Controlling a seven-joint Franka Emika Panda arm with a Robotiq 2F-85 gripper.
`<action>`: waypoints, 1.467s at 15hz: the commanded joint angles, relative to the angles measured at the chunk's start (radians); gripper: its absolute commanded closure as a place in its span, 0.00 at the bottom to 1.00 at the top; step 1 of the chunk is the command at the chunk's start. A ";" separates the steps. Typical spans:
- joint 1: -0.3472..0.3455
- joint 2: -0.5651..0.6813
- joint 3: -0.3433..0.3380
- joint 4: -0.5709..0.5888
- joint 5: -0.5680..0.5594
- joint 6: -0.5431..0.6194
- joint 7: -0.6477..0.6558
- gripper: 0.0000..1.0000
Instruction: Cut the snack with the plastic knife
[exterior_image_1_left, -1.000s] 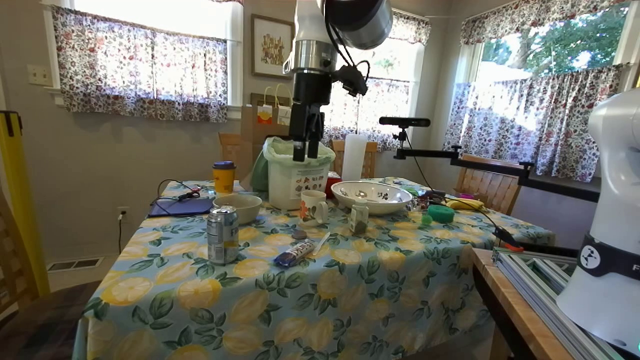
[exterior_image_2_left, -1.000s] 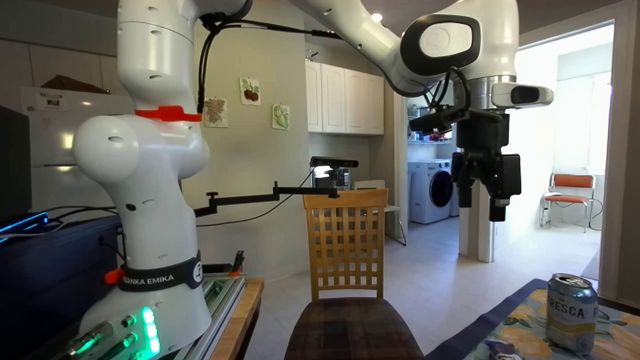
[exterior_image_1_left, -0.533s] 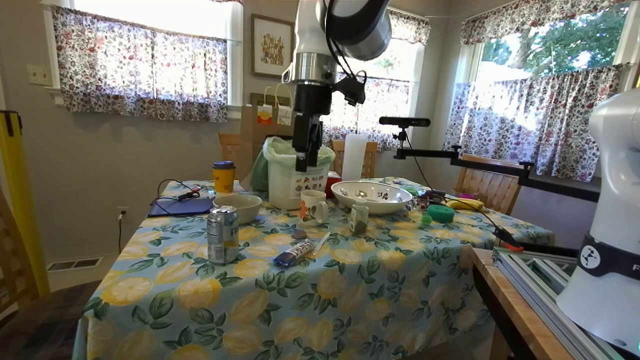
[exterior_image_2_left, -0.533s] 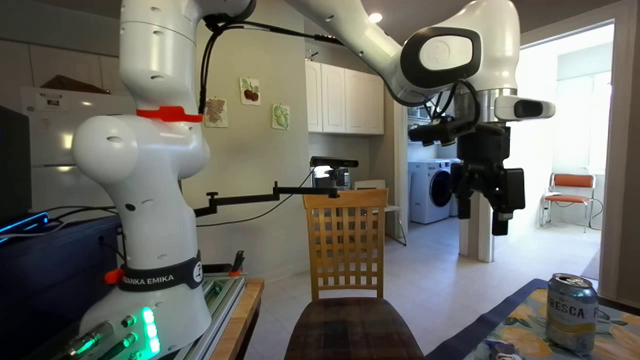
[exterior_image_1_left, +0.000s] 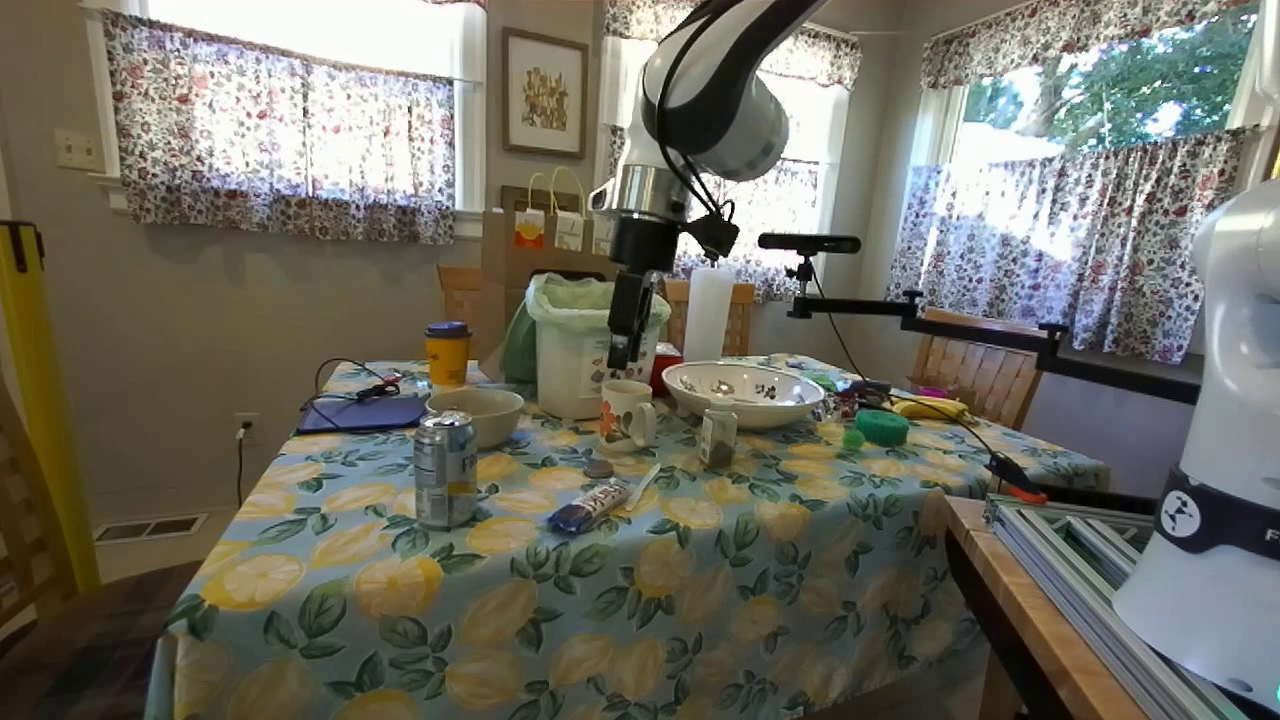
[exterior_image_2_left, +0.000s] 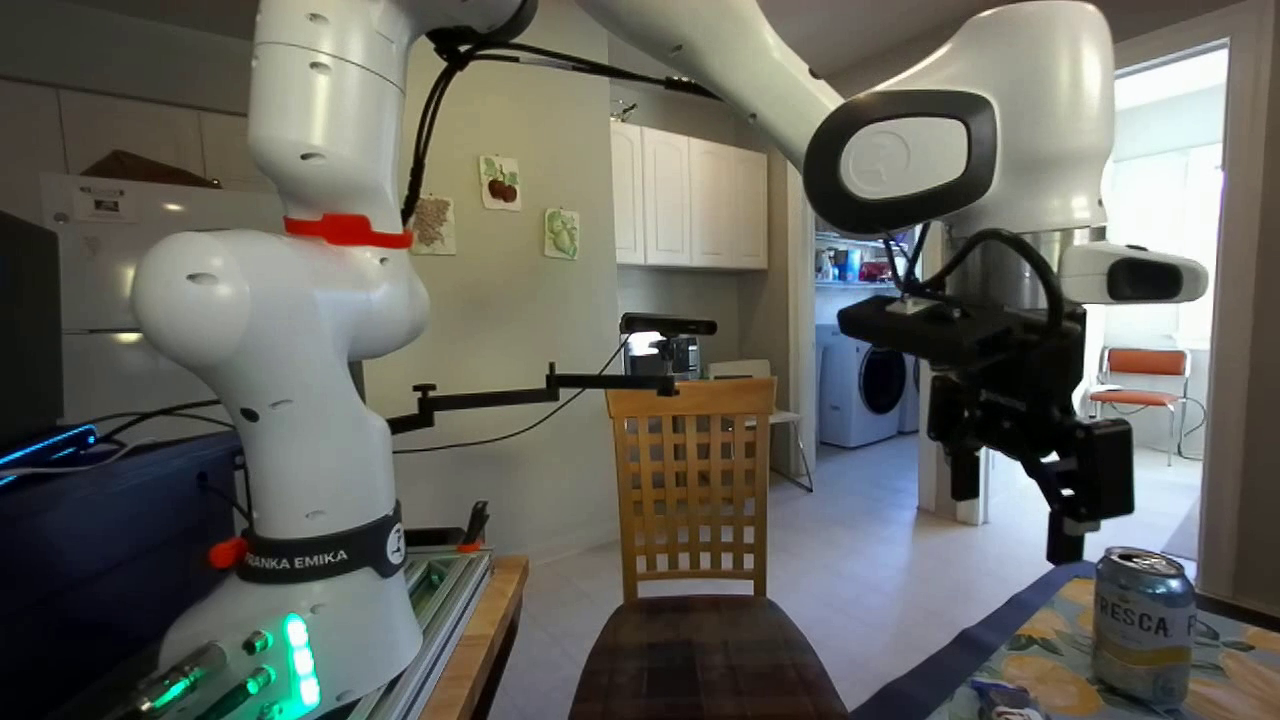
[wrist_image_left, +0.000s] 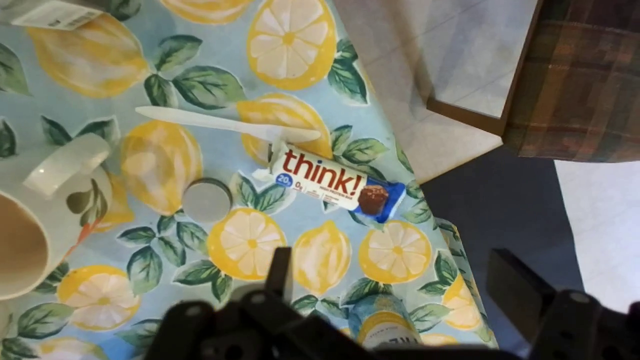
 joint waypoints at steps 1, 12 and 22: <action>-0.075 0.118 -0.014 0.080 0.079 0.012 -0.137 0.00; -0.156 0.230 -0.011 0.126 0.003 0.073 -0.060 0.00; -0.205 0.234 0.053 0.012 -0.034 0.186 -0.434 0.00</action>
